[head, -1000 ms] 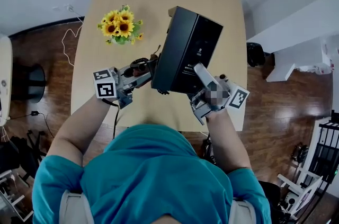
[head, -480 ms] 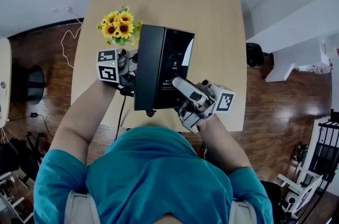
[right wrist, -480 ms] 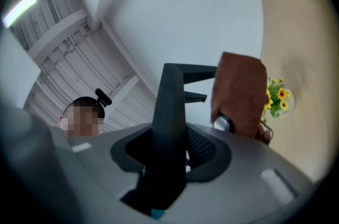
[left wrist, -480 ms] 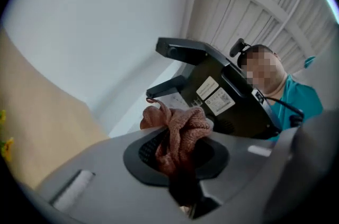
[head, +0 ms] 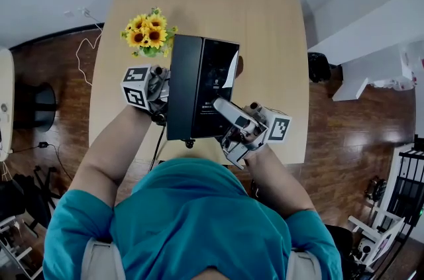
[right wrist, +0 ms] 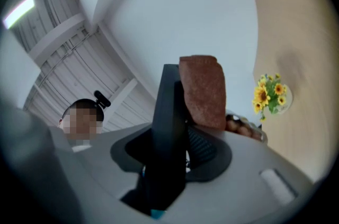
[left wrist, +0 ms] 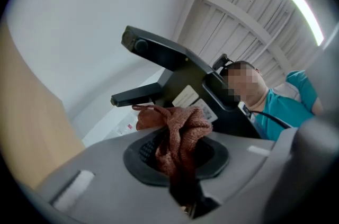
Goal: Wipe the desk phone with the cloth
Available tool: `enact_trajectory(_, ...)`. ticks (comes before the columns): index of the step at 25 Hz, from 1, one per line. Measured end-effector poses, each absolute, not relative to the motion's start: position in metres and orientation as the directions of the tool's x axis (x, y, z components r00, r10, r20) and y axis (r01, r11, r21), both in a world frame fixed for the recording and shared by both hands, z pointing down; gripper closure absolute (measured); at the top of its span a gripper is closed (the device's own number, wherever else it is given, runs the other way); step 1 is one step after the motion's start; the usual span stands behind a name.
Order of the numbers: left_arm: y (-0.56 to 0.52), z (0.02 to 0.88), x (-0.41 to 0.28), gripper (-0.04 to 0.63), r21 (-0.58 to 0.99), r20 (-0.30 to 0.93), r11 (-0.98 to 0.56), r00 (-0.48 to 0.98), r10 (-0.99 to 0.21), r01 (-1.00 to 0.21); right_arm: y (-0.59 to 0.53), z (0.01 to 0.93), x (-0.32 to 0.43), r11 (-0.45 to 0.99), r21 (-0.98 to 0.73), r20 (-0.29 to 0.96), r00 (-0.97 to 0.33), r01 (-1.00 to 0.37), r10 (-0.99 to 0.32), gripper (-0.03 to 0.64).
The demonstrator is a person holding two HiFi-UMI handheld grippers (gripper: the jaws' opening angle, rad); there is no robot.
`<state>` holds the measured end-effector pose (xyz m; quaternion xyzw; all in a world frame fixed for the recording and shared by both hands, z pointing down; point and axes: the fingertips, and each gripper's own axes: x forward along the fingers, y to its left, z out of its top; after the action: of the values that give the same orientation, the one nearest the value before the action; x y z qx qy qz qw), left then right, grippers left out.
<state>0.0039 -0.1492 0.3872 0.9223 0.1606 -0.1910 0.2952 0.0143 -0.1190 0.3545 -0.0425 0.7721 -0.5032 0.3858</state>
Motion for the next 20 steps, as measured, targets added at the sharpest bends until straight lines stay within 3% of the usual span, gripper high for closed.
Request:
enact_trajectory(4, -0.15, 0.388, -0.001, 0.528, 0.473, -0.427, -0.778, 0.88, 0.208, 0.414, -0.119, 0.357, 0.016, 0.474, -0.815, -0.553, -0.694, 0.334, -0.462, 0.459)
enact_trajectory(10, -0.18, 0.379, 0.003, 0.528, 0.513, -0.471, -0.766, 0.873, 0.127, 0.388, -0.119, 0.374, 0.017, 0.472, -0.835, -0.505, -0.734, 0.282, -0.454, 0.459)
enact_trajectory(16, -0.169, 0.396, 0.021, 0.528, 0.526, -0.396, -0.783, 0.91, 0.121, 0.333, -0.109, 0.379, 0.013, 0.496, -0.84, -0.455, -0.786, 0.221, -0.42, 0.459)
enact_trajectory(20, -0.172, 0.41, 0.023, 0.526, 0.512, -0.22, -0.825, 0.965, 0.144, 0.24, -0.081, 0.387, 0.031, 0.5, -0.851, -0.392, -0.826, 0.158, -0.405, 0.459)
